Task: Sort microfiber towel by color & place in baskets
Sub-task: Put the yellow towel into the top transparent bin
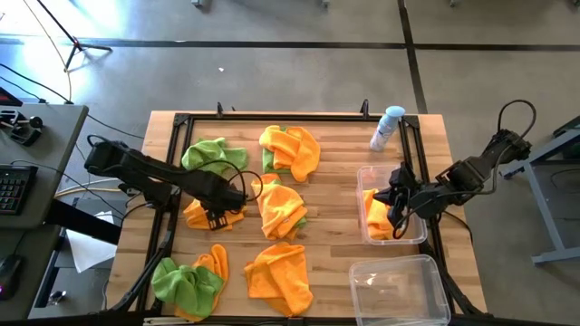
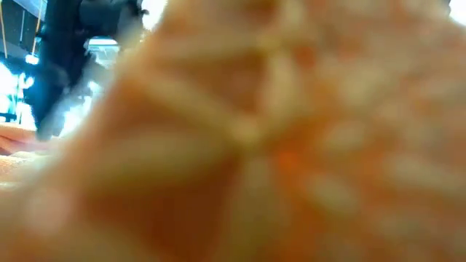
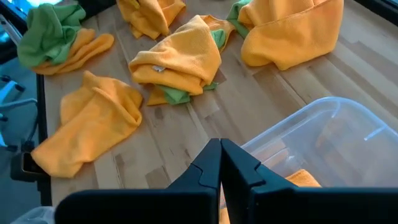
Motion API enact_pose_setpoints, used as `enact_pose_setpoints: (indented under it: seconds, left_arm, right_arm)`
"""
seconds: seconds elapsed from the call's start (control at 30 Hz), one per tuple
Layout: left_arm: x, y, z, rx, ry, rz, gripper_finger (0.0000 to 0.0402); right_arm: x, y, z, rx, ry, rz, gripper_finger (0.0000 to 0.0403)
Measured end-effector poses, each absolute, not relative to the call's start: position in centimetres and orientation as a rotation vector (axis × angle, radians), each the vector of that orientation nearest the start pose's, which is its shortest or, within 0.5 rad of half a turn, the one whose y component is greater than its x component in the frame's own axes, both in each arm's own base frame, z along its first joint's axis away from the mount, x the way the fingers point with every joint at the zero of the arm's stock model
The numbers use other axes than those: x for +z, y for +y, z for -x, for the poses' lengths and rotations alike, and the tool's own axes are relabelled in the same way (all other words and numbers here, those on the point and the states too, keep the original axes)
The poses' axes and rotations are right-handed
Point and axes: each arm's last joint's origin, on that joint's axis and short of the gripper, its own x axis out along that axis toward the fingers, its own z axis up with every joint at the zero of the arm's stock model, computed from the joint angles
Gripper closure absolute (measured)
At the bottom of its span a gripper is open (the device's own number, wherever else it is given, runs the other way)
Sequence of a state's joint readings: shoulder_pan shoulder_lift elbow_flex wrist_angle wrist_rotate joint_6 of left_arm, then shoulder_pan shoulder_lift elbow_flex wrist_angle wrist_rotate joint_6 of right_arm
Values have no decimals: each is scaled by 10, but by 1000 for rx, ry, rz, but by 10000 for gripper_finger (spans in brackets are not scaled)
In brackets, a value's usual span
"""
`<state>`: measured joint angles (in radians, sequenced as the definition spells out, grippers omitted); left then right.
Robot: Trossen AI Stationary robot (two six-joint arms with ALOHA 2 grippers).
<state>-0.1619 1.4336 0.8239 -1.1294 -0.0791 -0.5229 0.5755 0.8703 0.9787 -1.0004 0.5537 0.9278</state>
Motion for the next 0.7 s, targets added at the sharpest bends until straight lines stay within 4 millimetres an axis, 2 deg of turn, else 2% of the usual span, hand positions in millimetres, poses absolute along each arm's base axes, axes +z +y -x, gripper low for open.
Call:
enact_pose_setpoints:
  seconds: [0.23,0.37,0.47,0.5,0.7]
  left_arm:
    - [141,-29,-183,397,1687,253,253]
    - [137,-29,-179,432,1683,293,307]
    - [146,-30,-181,434,1663,308,376]
    - [151,-30,-182,433,1645,318,388]
    - [209,-32,-187,461,1482,319,397]
  right_arm:
    - [320,65,-130,-347,651,-406,402]
    - [321,65,-131,-360,636,-405,402]
    - [321,65,-131,-360,624,-402,402]
    - [322,65,-131,-366,618,-394,402]
    - [323,63,-132,-410,576,-349,402]
